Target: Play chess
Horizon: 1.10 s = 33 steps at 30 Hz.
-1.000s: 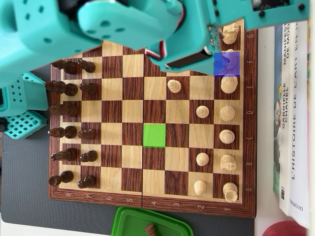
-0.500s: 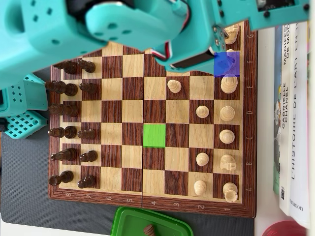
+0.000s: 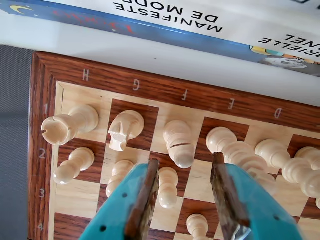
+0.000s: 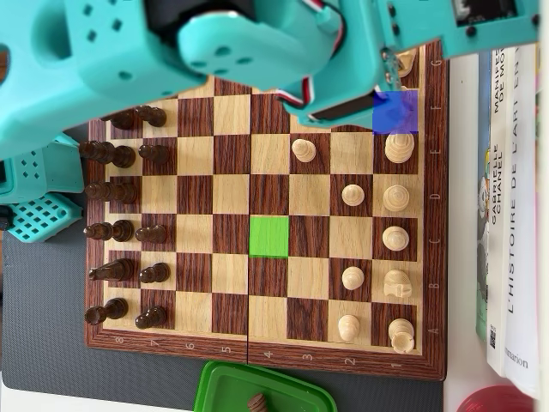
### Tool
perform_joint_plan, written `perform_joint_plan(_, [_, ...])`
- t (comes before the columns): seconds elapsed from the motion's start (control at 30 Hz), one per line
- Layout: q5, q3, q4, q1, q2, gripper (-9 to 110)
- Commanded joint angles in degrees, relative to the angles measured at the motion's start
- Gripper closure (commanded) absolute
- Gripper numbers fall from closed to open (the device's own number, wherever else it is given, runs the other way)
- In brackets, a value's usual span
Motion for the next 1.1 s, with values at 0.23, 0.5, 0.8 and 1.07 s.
perform_joint_plan(0.23, [0.4,-2.9,-1.2,0.7,-0.9,86])
perform_joint_plan(0.5, [0.0,-5.9,-1.7,0.8,-3.6,86])
perform_joint_plan(0.8, [-0.2,-5.6,-1.3,1.3,-3.7,86])
perform_joint_plan(1.07, [-0.2,-5.2,-1.2,1.3,-3.8,86])
